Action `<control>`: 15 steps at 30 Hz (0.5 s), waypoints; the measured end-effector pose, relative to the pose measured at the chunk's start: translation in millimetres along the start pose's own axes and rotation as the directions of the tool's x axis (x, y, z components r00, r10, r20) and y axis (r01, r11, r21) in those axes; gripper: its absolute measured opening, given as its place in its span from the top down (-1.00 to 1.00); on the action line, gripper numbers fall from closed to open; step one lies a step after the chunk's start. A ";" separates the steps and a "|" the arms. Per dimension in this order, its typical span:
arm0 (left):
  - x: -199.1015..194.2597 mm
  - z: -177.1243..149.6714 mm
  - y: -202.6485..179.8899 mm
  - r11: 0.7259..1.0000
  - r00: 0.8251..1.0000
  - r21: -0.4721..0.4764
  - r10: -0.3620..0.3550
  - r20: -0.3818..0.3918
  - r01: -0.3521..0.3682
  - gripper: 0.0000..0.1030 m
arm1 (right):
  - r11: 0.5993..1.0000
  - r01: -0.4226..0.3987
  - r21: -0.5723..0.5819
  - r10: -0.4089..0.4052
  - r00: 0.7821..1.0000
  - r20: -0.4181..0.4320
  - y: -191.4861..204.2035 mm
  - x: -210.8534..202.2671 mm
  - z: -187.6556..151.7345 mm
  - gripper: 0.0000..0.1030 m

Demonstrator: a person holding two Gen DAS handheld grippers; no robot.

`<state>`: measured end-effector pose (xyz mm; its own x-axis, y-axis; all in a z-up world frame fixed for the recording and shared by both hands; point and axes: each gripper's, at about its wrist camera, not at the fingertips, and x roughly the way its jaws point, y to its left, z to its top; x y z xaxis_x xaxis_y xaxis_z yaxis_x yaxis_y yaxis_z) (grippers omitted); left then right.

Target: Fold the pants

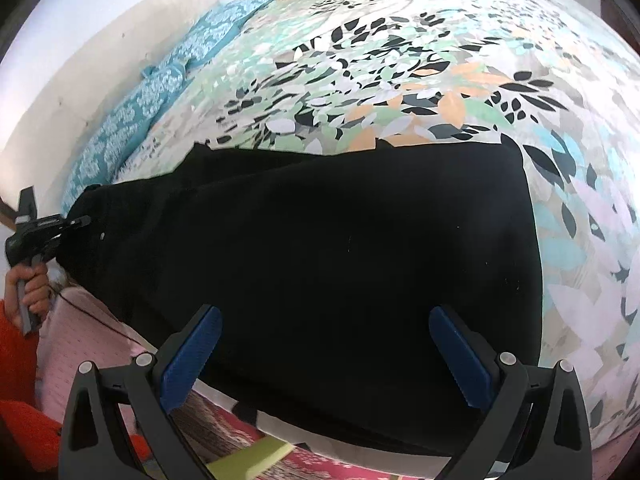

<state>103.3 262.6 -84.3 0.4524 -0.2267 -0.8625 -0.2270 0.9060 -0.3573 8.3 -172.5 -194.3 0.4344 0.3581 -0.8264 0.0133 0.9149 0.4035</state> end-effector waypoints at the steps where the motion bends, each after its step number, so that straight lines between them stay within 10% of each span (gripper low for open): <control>1: -6.6 -0.2 -8.7 0.999 0.999 0.002 -0.034 0.001 0.034 0.68 | 1.000 -0.011 0.009 0.011 1.000 0.004 -0.7 -1.5 0.4 -0.99; 8: -4.0 -24.4 -108.1 0.961 0.958 0.037 -0.270 -0.094 0.275 0.69 | 0.995 -0.091 0.034 0.087 0.991 0.106 -2.7 -32.7 3.9 -0.99; 15: 81.8 -83.8 -236.5 0.921 0.963 0.323 -0.148 -0.224 0.217 0.61 | 0.984 -0.102 0.149 0.072 0.978 0.193 -36.2 -58.3 2.4 -0.99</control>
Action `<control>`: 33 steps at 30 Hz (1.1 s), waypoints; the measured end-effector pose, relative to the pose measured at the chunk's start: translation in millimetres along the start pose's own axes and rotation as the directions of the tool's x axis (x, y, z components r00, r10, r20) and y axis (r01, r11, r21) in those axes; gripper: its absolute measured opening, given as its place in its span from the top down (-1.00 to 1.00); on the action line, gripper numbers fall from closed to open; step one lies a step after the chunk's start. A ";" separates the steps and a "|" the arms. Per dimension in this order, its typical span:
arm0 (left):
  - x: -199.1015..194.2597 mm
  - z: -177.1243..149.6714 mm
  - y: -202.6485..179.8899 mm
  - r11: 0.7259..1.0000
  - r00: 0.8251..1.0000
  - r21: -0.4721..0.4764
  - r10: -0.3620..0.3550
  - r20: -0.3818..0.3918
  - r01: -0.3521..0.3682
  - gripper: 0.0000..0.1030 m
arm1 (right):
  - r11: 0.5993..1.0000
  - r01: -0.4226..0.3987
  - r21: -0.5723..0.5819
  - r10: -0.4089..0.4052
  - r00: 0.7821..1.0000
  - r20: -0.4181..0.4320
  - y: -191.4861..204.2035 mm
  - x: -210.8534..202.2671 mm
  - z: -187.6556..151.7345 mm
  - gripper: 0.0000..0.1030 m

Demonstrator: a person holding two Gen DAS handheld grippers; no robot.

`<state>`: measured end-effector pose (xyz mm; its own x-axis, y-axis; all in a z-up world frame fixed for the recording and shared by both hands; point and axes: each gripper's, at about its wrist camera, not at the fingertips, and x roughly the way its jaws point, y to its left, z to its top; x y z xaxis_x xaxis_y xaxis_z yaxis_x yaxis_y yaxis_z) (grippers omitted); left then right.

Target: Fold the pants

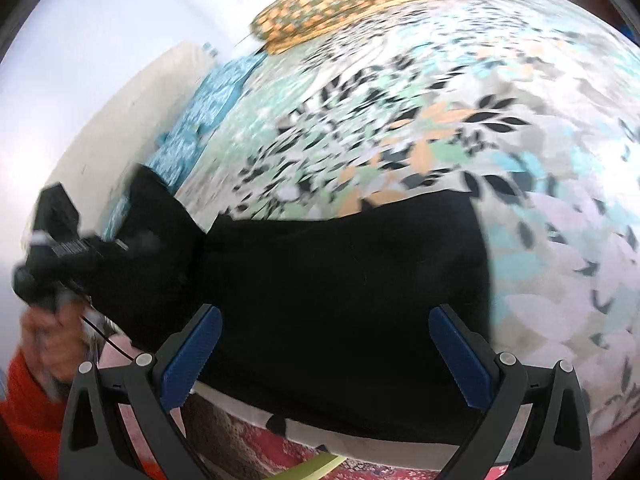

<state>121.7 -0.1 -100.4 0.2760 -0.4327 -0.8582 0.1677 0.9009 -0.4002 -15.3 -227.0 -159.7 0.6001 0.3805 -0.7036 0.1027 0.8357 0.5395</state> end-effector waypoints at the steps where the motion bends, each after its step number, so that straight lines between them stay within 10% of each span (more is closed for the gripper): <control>1: 23.8 -2.6 -12.7 0.998 0.999 0.055 0.022 -0.047 -0.019 0.53 | 1.000 -0.008 0.030 0.008 1.000 0.020 -6.7 -5.7 0.8 -0.99; 6: 37.7 -11.4 -38.3 0.974 0.959 0.031 -0.215 -0.187 0.225 0.38 | 0.990 -0.082 0.117 0.069 0.991 0.112 -24.5 -27.6 3.2 -0.99; 9: -13.6 -5.7 -46.5 0.945 0.949 0.095 -0.307 -0.077 0.313 -0.50 | 0.983 -0.133 0.126 0.118 0.986 0.117 -25.7 -25.0 5.5 -0.99; 16: -84.8 9.8 41.2 0.998 0.981 0.010 -0.066 0.185 0.065 -0.64 | 0.932 -0.325 -0.160 0.310 0.944 -0.109 50.5 24.4 -6.5 -0.99; 21: -67.0 -30.1 121.3 0.982 0.981 -0.188 0.063 0.183 -0.028 -0.61 | 0.849 -0.334 -0.410 0.227 0.930 -0.289 100.7 66.5 -23.6 -0.98; 33: -43.7 -56.2 167.3 0.955 0.981 -0.285 0.127 0.147 -0.080 -0.47 | 0.834 -0.385 -0.397 0.170 0.862 -0.478 90.3 113.9 -25.5 -0.85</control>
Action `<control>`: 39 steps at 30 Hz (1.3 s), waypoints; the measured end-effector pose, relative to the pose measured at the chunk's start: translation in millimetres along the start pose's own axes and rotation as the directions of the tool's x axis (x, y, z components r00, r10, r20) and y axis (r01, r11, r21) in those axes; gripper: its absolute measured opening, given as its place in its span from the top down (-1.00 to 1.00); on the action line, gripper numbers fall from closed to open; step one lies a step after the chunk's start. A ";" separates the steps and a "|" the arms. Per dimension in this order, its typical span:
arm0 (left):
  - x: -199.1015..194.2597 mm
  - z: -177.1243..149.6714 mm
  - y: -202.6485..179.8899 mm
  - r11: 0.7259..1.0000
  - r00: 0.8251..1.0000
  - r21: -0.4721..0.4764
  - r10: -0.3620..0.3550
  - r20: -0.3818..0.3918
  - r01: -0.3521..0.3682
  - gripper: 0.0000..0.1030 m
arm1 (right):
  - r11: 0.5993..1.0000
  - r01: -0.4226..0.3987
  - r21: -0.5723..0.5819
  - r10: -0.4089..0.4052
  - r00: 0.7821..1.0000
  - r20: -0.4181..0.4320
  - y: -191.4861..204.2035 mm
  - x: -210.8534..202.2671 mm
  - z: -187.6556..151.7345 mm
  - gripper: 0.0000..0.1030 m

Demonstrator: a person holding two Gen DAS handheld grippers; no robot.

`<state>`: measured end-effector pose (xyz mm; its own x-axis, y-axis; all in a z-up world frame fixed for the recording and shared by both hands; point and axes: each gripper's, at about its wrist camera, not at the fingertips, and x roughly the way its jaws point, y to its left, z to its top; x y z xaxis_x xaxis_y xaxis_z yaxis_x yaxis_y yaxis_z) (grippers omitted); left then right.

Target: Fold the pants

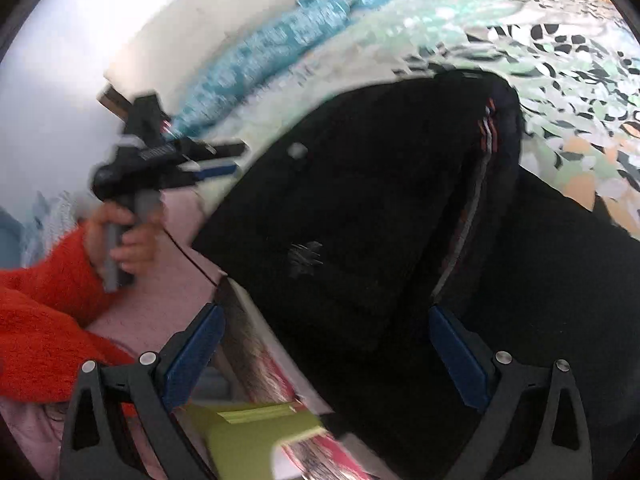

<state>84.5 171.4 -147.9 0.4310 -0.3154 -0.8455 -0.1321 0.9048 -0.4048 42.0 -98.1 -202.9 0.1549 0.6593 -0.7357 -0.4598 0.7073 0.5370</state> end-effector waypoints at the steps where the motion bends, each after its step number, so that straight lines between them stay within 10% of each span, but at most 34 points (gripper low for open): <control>1: 2.0 -1.2 0.7 1.000 1.000 -0.003 -0.002 -0.009 0.002 -0.47 | 0.999 -0.036 0.033 0.036 0.999 0.009 -4.6 -2.9 -0.3 -0.85; 4: 8.3 -1.7 -0.3 1.000 1.000 -0.013 0.006 -0.022 -0.006 -0.47 | 0.971 -0.212 0.109 0.209 0.977 0.041 -13.7 -11.4 0.3 -0.80; 7: 12.1 -0.5 -0.8 1.000 1.000 -0.018 0.019 -0.023 -0.019 -0.47 | 0.960 -0.205 0.191 0.207 0.978 0.008 -30.9 -4.2 2.7 -0.71; 14: 10.4 0.0 9.5 0.998 0.999 -0.051 0.035 -0.018 -0.036 -0.47 | 0.889 -0.230 0.396 0.241 0.970 0.023 -62.3 6.7 -4.3 0.57; 22: 7.6 2.9 26.6 0.991 0.999 -0.131 0.031 -0.008 -0.032 -0.47 | 0.882 -0.359 0.307 0.298 0.927 0.227 -17.8 -58.1 17.8 0.71; 31: 1.4 3.1 23.8 0.992 1.000 -0.128 -0.006 0.010 0.008 -0.47 | 0.935 -0.301 0.186 0.235 0.921 0.311 18.4 -164.0 8.7 0.71; 39: 0.8 2.1 4.7 0.999 1.000 -0.053 -0.007 0.009 0.007 -0.47 | 0.881 -0.187 0.435 0.057 0.954 0.294 -56.4 -167.5 -71.7 0.71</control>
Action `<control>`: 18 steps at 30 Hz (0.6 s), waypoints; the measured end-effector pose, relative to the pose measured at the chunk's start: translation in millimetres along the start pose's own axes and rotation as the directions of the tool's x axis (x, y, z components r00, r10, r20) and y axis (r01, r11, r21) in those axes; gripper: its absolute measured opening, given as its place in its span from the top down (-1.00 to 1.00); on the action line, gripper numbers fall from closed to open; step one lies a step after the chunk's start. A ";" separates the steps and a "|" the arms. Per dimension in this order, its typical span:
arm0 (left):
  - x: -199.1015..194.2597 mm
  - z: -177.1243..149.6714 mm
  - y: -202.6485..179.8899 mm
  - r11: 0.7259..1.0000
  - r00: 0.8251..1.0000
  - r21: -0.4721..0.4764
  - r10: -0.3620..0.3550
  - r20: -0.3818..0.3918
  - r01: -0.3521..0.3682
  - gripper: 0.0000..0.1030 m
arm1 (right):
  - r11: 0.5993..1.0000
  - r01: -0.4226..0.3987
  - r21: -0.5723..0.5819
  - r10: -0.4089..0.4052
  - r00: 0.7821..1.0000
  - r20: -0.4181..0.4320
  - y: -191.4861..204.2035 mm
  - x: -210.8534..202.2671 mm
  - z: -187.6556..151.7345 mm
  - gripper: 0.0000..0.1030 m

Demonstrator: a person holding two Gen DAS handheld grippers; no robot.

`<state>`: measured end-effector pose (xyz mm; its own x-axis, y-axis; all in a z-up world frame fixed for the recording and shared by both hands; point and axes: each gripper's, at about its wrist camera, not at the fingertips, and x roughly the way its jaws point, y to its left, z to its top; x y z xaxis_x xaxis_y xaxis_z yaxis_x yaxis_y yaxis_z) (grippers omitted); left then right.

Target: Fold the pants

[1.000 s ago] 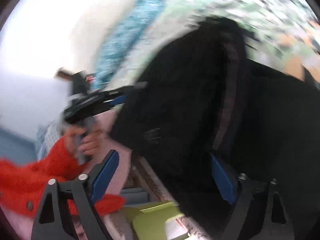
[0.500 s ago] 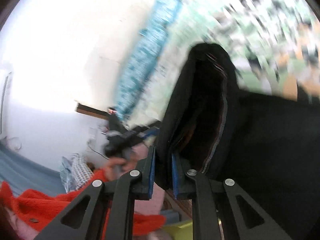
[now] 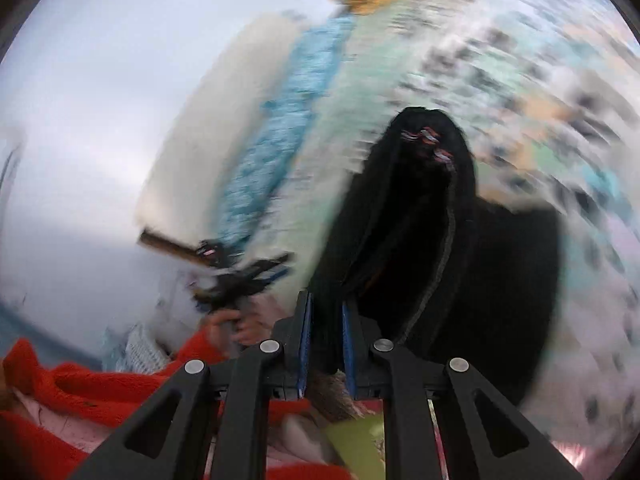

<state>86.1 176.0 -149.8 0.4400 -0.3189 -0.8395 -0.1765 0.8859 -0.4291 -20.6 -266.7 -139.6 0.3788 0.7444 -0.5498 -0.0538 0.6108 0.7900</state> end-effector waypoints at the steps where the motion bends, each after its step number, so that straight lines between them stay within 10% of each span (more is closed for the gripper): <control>1: 0.4 -1.2 -4.2 1.000 1.000 0.017 0.001 -0.001 -0.001 -0.47 | 0.997 0.052 0.052 -0.052 0.999 -0.001 -20.8 0.0 -5.6 0.71; 4: 2.8 -6.5 -20.0 0.997 1.000 0.076 0.009 -0.009 -0.008 -0.47 | 0.960 0.264 0.089 -0.258 0.964 -0.071 -59.6 14.1 -16.0 0.74; 9: -1.5 -21.2 -58.8 0.975 1.000 0.224 0.005 -0.005 -0.004 -0.47 | 0.933 0.355 0.052 -0.349 0.932 -0.102 -54.6 33.8 -5.1 0.63; 18: -5.9 -80.1 -137.9 0.814 1.000 0.581 -0.025 -0.004 0.023 -0.47 | 0.909 0.394 -0.133 -0.381 0.918 0.112 24.5 -1.5 41.4 0.54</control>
<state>37.3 28.7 -112.4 0.4404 -0.3425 -0.8299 0.3776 0.9093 -0.1749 15.7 -264.0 -108.2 0.4721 0.4201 -0.7750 -0.0226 0.8846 0.4657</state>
